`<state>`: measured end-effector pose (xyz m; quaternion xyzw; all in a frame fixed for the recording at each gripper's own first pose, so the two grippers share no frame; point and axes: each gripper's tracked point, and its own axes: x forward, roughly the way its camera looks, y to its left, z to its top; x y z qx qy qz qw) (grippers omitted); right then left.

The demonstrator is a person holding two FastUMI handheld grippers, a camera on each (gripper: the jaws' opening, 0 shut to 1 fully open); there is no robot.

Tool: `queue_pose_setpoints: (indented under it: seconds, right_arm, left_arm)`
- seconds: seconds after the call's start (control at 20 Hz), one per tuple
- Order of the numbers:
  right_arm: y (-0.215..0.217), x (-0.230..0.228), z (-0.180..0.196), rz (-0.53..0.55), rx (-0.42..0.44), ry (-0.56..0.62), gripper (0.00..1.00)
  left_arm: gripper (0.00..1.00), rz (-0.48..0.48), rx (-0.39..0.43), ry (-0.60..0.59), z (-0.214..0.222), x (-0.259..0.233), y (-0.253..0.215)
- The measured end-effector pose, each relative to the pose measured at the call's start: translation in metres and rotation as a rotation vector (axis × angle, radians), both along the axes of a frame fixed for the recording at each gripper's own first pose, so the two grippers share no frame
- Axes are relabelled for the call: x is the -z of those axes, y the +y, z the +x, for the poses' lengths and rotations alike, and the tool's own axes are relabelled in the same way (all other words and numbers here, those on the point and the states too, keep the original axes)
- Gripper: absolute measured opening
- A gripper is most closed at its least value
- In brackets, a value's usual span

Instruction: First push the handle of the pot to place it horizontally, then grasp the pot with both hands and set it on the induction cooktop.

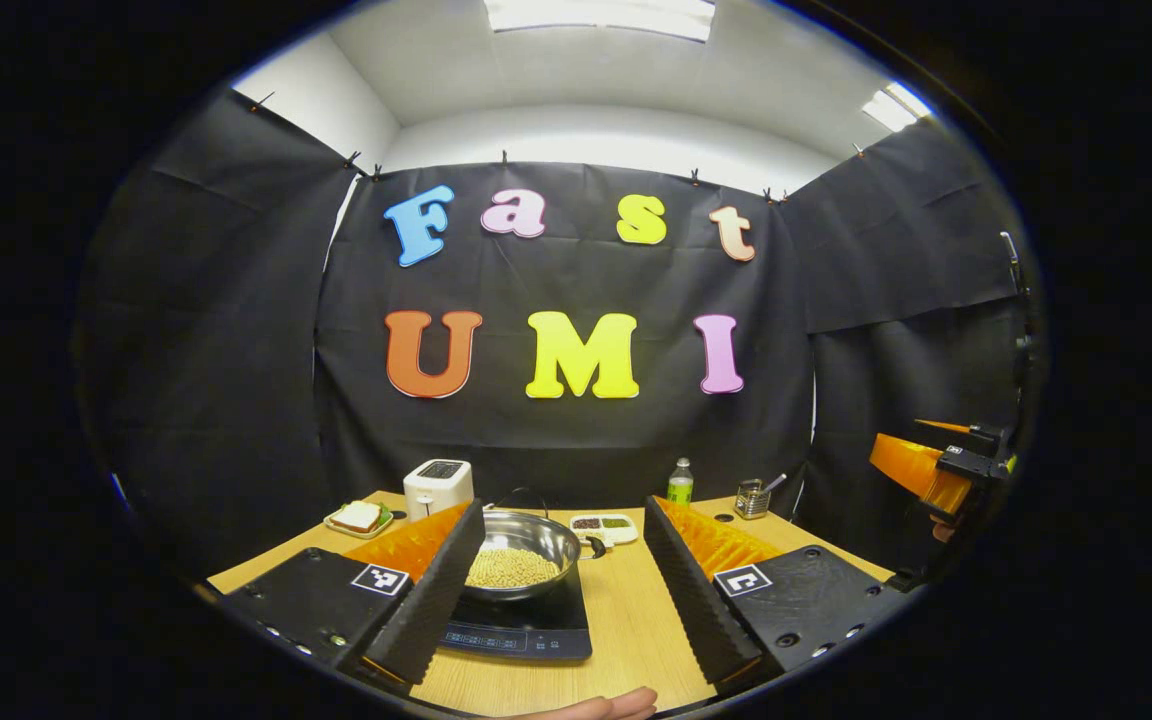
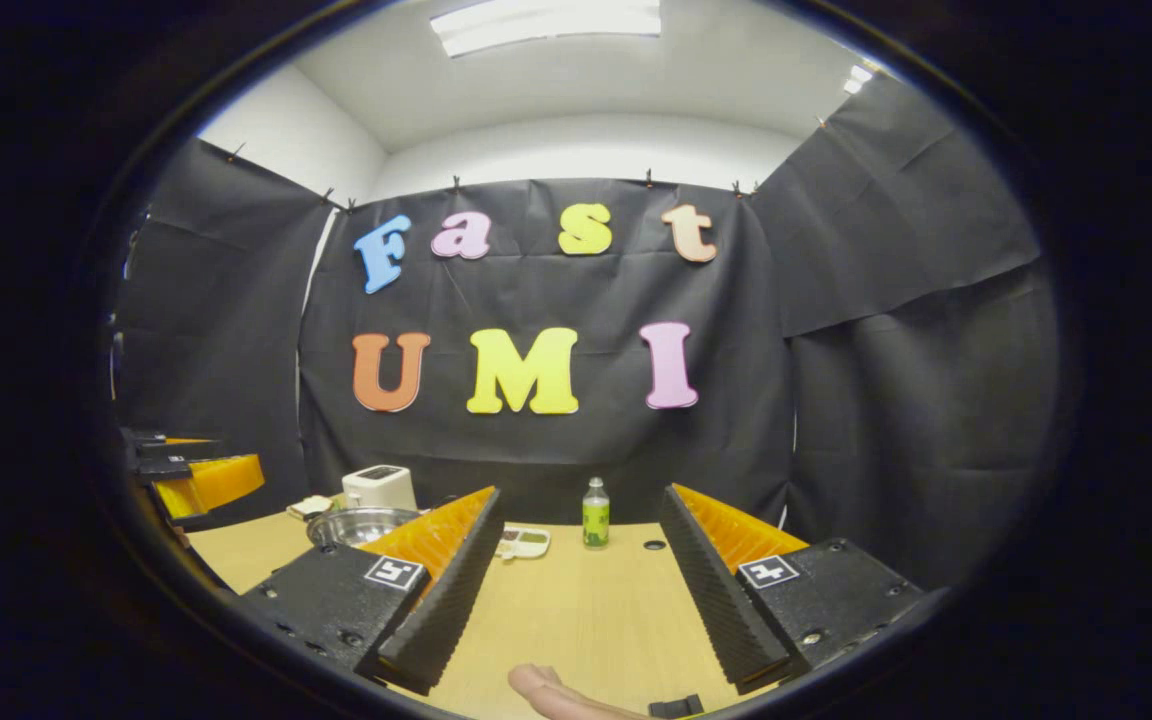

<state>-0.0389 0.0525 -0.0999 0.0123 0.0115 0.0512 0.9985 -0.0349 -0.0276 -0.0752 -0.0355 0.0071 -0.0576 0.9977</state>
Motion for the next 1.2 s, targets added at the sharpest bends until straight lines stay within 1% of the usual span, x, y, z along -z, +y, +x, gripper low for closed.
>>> queue_pose_setpoints:
  seconds: [0.15,0.35,0.45,0.5,0.55,1.2]
  right_arm:
    - [-0.001,-0.001,0.003,0.004,-0.003,-0.006,0.96]
    - [-0.003,-0.007,0.004,-0.027,0.008,-0.017,0.96]
    - [-0.004,-0.008,0.005,-0.043,0.012,-0.015,0.96]
    - [-0.004,-0.008,0.006,-0.048,0.015,-0.012,0.99]
    - [-0.004,-0.009,0.007,-0.050,0.015,-0.010,0.96]
    - [0.000,-0.014,0.010,-0.055,-0.010,0.000,0.96]
  left_arm:
    - [0.95,-0.006,0.003,0.008,0.001,-0.001,-0.001]
    - [0.95,0.009,0.009,-0.004,-0.001,-0.009,-0.003]
    - [0.95,0.016,0.014,-0.013,-0.002,-0.015,-0.004]
    - [0.95,0.020,0.016,-0.016,-0.002,-0.018,-0.005]
    - [0.95,0.022,0.015,-0.022,-0.002,-0.022,-0.006]
    - [0.95,0.000,0.021,-0.010,-0.006,-0.027,0.004]
